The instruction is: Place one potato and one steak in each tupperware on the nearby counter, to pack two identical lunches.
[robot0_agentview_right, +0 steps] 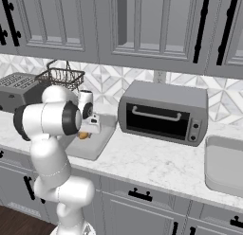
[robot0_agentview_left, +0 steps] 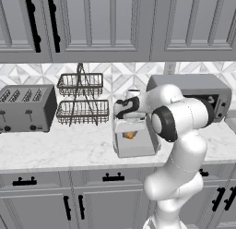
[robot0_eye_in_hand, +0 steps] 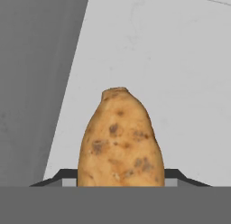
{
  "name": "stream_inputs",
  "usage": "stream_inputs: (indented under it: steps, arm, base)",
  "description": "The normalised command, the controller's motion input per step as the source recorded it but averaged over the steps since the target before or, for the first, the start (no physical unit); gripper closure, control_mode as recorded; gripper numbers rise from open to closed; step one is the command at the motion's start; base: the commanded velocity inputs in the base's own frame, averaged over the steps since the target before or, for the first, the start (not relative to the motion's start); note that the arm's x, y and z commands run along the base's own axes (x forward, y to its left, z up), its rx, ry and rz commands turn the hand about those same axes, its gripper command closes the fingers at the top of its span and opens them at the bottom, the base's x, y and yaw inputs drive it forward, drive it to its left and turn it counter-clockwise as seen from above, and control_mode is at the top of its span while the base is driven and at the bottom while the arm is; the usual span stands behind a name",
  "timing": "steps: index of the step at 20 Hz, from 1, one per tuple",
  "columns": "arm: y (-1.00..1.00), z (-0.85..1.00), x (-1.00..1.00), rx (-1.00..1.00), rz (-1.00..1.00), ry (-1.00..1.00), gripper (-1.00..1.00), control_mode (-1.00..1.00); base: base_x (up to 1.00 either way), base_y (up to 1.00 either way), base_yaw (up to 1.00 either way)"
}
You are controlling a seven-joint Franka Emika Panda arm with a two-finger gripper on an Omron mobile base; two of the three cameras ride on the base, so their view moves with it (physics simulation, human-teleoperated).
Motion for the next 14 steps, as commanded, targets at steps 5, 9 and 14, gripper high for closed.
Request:
stream_inputs:
  steps: [5,9,14]
  arm:
    - [0.00,0.16,0.00,-0.02,0.00,0.03,-1.00,-1.00]
    - [0.00,0.44,-0.02,-0.01,0.00,0.00,-1.00,-1.00]
    - [0.00,0.67,-0.57,0.00,0.00,-0.05,-1.00,-1.00]
  base:
    - [0.00,0.00,0.00]
    - [0.00,0.00,0.00]
    - [0.00,0.00,0.00]
